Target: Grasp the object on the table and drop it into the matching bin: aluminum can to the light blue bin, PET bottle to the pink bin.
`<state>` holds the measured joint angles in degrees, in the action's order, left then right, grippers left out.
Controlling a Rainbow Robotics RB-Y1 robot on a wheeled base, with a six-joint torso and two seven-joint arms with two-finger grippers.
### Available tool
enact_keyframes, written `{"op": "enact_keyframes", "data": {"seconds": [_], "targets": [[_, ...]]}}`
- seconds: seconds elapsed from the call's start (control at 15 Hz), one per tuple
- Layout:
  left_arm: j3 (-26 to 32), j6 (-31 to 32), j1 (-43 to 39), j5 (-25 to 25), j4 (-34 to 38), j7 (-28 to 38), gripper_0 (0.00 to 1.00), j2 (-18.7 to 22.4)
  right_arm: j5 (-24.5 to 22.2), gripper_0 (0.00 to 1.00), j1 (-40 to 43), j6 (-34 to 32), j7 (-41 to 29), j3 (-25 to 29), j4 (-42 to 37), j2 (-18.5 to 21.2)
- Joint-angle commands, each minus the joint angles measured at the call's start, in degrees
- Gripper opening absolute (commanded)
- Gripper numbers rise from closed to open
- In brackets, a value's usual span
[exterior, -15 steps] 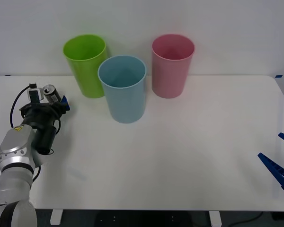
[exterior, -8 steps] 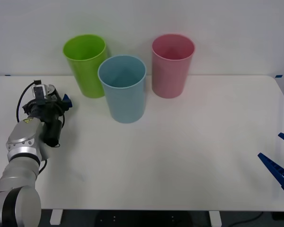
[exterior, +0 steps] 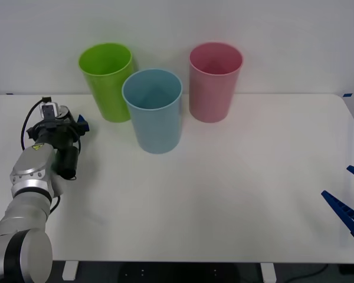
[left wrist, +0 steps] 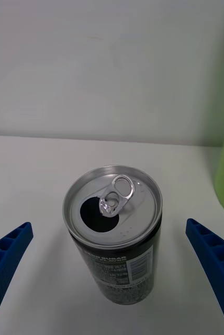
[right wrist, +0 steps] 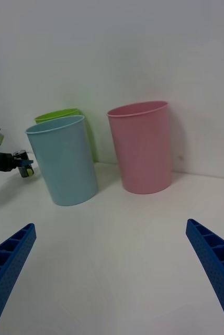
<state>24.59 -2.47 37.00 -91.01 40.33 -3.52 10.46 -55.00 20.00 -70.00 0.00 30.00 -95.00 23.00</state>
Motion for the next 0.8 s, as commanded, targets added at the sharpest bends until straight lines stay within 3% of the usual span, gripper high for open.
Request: {"op": "enact_keyframes", "data": {"seconds": [0.07,0.13,0.27,0.8], "targets": [[-0.42,-0.60,0.00,0.22,0.01,0.01,0.52,-0.18,0.00,1.00,0.00,0.00,0.00,0.00,0.00,0.00],[-0.68,-0.87,0.00,0.22,0.01,-0.08,0.23,-0.18,0.00,1.00,0.00,0.00,0.00,0.00,0.00,0.00],[-1.12,-1.31,0.00,0.31,-0.17,-0.08,0.00,-0.18,0.00,1.00,0.00,0.00,0.00,0.00,0.00,0.00],[-1.74,-1.48,0.00,1.01,-0.17,0.01,0.00,-0.18,0.00,1.00,0.00,0.00,0.00,0.00,0.00,0.00]]}}
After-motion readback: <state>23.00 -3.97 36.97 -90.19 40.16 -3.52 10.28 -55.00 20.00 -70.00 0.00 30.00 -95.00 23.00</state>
